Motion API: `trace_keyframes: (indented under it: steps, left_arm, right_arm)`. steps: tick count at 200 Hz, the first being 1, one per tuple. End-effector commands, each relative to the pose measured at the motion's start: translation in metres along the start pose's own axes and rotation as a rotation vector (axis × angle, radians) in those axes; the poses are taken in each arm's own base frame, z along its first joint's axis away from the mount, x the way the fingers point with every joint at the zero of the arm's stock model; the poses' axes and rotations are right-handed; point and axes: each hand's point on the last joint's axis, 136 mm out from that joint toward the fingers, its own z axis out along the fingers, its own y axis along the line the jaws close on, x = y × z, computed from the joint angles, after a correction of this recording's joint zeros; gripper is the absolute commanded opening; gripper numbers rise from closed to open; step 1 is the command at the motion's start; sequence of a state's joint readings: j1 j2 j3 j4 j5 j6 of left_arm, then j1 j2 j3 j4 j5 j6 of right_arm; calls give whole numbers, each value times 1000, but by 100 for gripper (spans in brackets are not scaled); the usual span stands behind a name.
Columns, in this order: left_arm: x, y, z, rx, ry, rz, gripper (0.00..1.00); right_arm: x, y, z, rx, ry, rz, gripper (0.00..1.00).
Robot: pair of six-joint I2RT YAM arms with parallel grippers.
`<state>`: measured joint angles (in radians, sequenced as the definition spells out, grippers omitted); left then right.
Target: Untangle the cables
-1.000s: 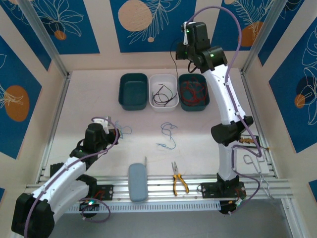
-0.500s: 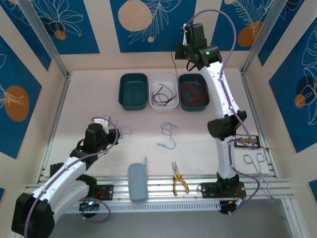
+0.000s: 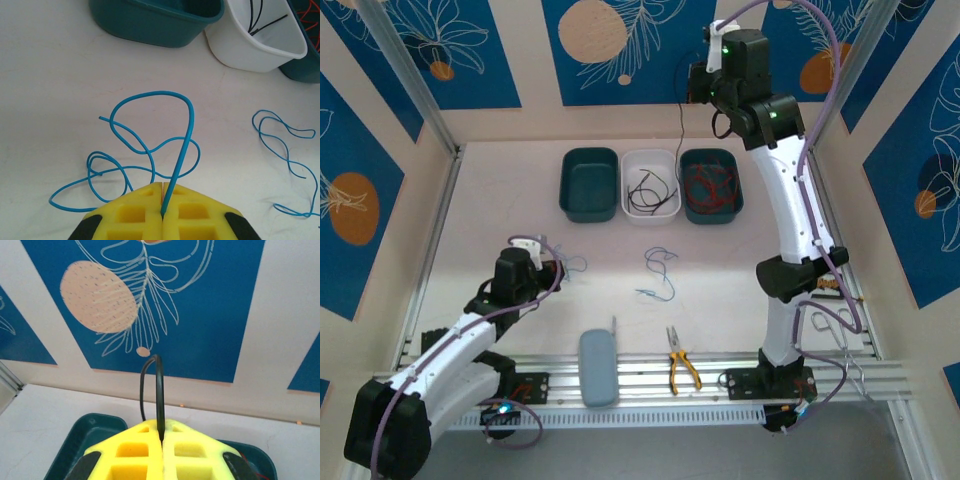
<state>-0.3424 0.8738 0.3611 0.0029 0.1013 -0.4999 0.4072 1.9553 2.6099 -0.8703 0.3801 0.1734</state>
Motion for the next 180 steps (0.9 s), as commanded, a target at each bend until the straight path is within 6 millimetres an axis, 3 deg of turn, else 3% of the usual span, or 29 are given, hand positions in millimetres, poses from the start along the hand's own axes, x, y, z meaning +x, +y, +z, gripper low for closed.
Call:
trace_keyframes:
  steps: [1,39,107,180]
  left_arm:
    - [0,-2,0,24,-9,-17,3]
    - [0,-1,-2,20,-19,-21,3]
    - [1,1,-4,9,-16,-14,3]
    - [1,2,-4,4,-15,-11,3]
  right_arm:
    - [-15,21,-11,-47,-58,-50,0]
    - [-7,32,-3,-35,-51,-85,0]
    - [40,33,36,-18,78,-57,0]
    - [64,19,55,53,145,-62,0]
